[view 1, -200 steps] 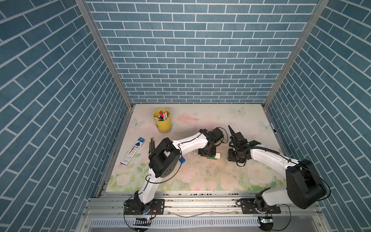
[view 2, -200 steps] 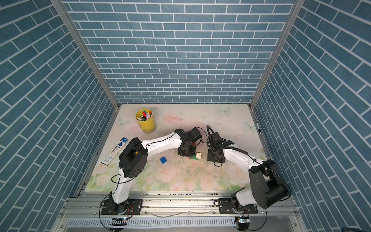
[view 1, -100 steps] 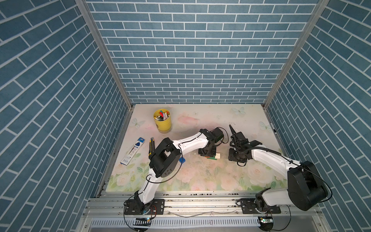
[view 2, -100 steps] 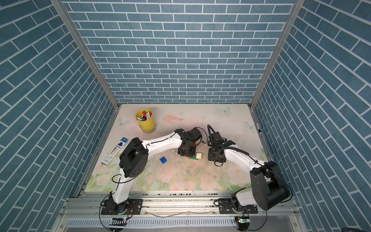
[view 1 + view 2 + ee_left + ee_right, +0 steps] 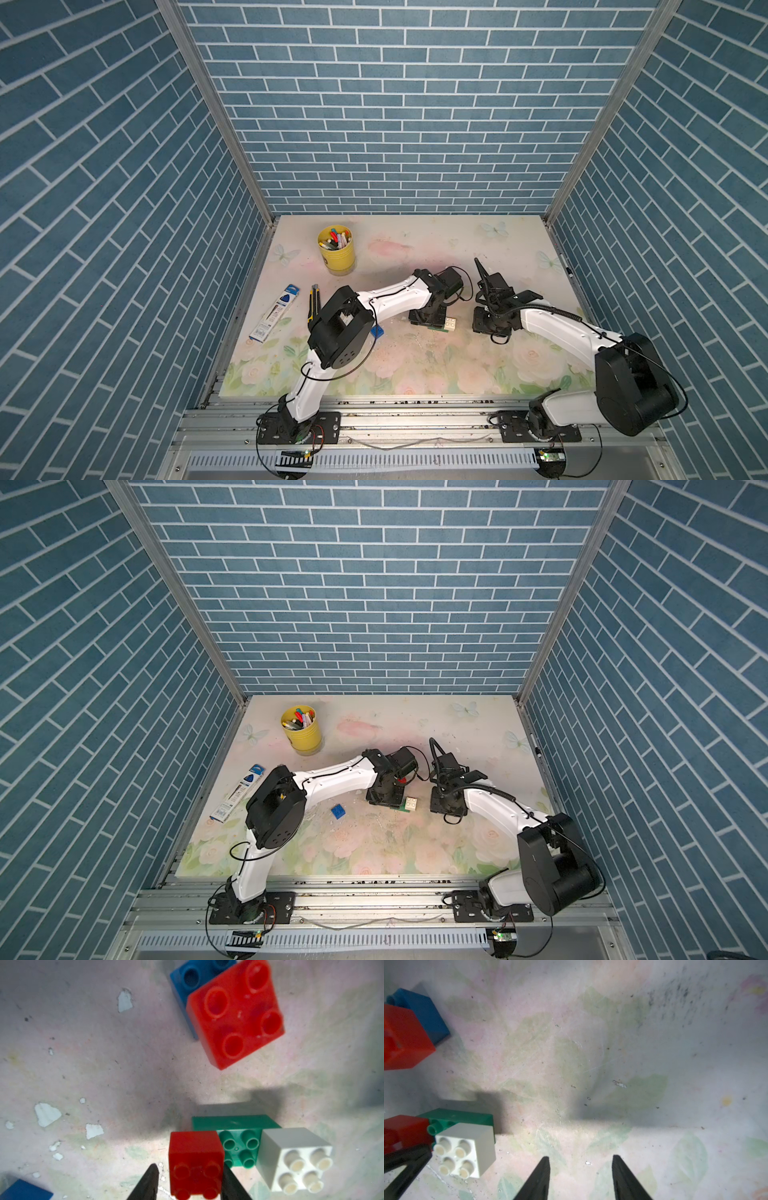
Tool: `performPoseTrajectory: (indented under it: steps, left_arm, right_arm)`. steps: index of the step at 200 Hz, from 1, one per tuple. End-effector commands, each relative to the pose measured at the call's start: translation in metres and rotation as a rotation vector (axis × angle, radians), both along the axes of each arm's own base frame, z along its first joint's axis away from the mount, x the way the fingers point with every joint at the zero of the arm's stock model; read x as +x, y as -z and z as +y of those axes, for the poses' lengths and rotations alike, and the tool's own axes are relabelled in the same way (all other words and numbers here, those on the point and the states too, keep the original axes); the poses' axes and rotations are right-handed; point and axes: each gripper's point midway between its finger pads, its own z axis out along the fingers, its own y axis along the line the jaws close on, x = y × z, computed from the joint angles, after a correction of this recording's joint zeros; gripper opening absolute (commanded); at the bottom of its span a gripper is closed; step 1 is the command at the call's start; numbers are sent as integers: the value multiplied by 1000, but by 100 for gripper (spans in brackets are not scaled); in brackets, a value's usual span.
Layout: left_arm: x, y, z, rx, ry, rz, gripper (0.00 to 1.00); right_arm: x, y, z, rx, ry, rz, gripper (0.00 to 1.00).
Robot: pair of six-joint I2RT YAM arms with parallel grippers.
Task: Assemble the letter y with lego
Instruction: Assemble the lego brick with the lego brick, then move the lego brick at the center of the board.
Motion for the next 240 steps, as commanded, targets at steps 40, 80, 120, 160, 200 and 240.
performPoseTrajectory:
  steps: [40, 80, 120, 160, 200, 240]
  left_arm:
    - [-2, -37, 4, -28, 69, -69, 56]
    - [-9, -54, 21, -27, 86, -116, 58]
    - [-17, -64, 67, 29, 34, -174, 64]
    - [-17, -59, 126, 83, -112, -199, 70]
    - [-16, -32, 162, 82, -261, -157, 72]
    - [-10, -3, 163, 81, -305, -117, 68]
  right_arm:
    - [4, -7, 6, 31, 6, 0, 51]
    - [5, -15, 14, 68, -38, -9, 52]
    - [4, -31, 30, 109, -161, -50, 55]
    - [8, -44, 55, 134, -272, -75, 62]
    - [12, -38, 68, 126, -301, -50, 62]
    - [12, -33, 67, 120, -282, -45, 60]
